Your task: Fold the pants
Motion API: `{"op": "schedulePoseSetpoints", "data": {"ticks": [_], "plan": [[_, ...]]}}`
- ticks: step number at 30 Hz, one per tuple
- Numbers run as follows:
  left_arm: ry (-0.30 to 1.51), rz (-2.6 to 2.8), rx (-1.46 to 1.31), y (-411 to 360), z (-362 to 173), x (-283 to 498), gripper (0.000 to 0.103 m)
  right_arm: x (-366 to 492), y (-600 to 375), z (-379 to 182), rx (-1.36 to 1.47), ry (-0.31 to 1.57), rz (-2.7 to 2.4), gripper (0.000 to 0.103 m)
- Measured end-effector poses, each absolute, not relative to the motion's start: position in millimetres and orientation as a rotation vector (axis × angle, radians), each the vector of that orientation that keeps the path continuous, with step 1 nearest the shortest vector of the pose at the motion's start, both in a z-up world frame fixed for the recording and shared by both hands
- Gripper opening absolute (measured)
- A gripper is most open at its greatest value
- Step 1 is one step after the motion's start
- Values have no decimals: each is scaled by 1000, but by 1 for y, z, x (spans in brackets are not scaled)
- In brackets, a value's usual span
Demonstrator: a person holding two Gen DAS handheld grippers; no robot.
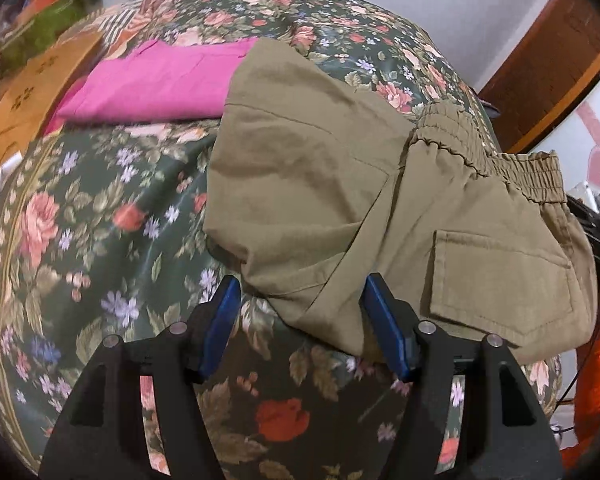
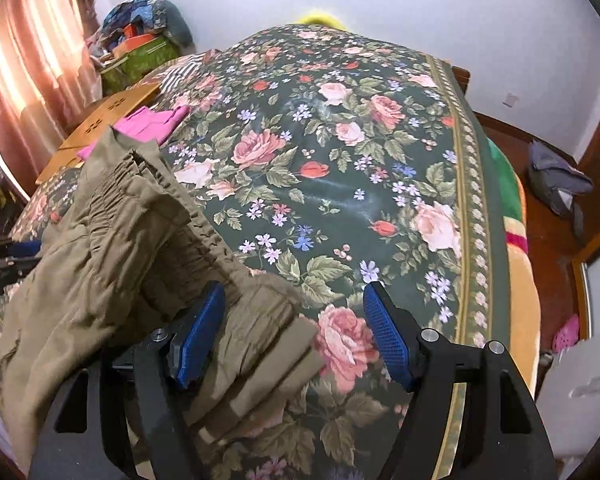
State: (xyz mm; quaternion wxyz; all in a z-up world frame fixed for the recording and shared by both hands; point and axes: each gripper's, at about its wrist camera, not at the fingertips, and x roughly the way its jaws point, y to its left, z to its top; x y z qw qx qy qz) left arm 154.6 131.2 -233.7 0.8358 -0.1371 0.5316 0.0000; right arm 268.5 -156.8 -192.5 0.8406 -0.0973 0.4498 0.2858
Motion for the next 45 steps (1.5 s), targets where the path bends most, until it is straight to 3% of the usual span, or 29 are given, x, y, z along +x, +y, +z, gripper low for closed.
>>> {"op": "schedulePoseSetpoints", "data": {"ticks": [9, 15, 29, 41, 44, 45], "plan": [[1108, 24, -312, 140, -227, 127, 65, 234, -180, -154, -185, 924, 496, 68], [1092, 28, -359, 148, -224, 103, 65, 205, -180, -126, -168, 890, 454, 74], [946, 78, -235, 159, -183, 83, 61, 162, -140, -122, -211, 743, 434, 77], [1100, 115, -388, 204, -260, 106, 59, 173, -120, -180, -162, 978, 541, 78], [1134, 218, -236, 201, -262, 100, 56, 171, -125, -182, -164, 978, 539, 80], [1151, 244, -168, 200, -265, 98, 51, 171, -126, -181, -165, 978, 536, 80]]}}
